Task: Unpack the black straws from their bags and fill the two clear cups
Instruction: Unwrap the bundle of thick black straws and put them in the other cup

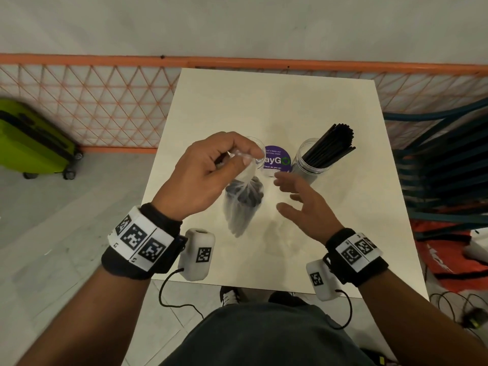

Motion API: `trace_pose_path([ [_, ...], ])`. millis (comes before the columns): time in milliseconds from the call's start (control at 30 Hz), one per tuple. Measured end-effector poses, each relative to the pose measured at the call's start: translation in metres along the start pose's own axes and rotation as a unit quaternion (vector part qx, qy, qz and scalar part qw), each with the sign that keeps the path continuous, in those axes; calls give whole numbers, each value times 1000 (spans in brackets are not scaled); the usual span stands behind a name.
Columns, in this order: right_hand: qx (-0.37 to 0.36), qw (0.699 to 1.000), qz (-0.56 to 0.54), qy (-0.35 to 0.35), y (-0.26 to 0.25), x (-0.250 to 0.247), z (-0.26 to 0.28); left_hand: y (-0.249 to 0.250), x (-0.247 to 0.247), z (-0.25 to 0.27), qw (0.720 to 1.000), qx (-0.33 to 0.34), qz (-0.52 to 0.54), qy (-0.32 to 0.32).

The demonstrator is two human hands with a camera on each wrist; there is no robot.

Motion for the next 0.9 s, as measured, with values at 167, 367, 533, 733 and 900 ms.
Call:
trace_pose_path([
  [167, 5, 996, 0, -91, -5, 22, -3, -1, 3, -3, 999, 20, -32, -22],
  [367, 12, 997, -8, -70, -19, 53, -20, -3, -1, -5, 999, 28, -39, -14],
  [533, 29, 999, -17, -32, -20, 50, -21, -5, -5, -4, 999, 30, -20, -16],
  [733, 53, 998, 29, -34, -13, 54, -24, -10, -1, 4, 999, 27, 32, 19],
  [900, 73, 996, 54, -2, 0, 59, -26, -25, -7, 13, 987, 13, 131, 91],
])
Point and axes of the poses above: each hand's wrist, its own z-axis away from the middle knuckle, its own x-axis out of the palm, y = z × x, the point moved 3 cm from there along -z, towards the middle knuckle, and after that the axes turned 12 degrees about x, right-handed, at the moved point
